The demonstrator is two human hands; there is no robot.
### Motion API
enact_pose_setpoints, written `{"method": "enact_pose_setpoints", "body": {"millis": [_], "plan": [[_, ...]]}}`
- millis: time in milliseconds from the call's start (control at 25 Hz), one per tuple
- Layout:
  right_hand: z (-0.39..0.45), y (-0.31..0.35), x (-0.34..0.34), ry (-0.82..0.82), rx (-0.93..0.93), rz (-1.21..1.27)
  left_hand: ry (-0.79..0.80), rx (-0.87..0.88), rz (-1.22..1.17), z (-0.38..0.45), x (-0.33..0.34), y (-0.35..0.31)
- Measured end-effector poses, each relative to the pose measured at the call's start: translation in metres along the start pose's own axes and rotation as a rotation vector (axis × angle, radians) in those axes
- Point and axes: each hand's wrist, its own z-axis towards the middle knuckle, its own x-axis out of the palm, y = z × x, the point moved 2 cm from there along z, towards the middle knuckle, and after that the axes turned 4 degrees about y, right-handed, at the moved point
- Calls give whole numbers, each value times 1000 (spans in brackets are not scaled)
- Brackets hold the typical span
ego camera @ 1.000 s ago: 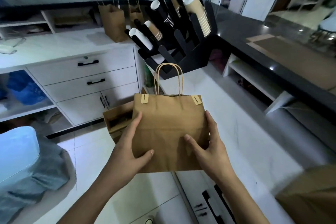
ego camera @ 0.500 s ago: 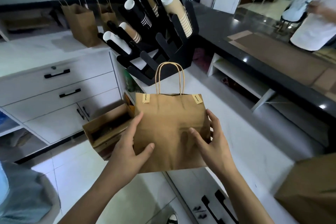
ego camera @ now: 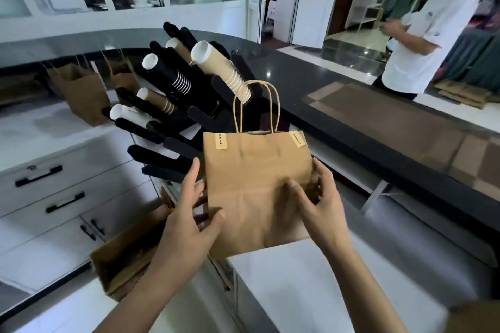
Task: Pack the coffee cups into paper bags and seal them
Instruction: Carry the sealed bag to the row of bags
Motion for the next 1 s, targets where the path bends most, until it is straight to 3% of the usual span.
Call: {"method": "enact_pose_setpoints", "body": {"millis": [600, 1000], "plan": [[176, 24, -98, -142, -68, -7, -52, 303, -58, 148, 98, -59], [272, 21, -157, -249, -28, 61, 12, 441, 3, 242, 166, -95]]}}
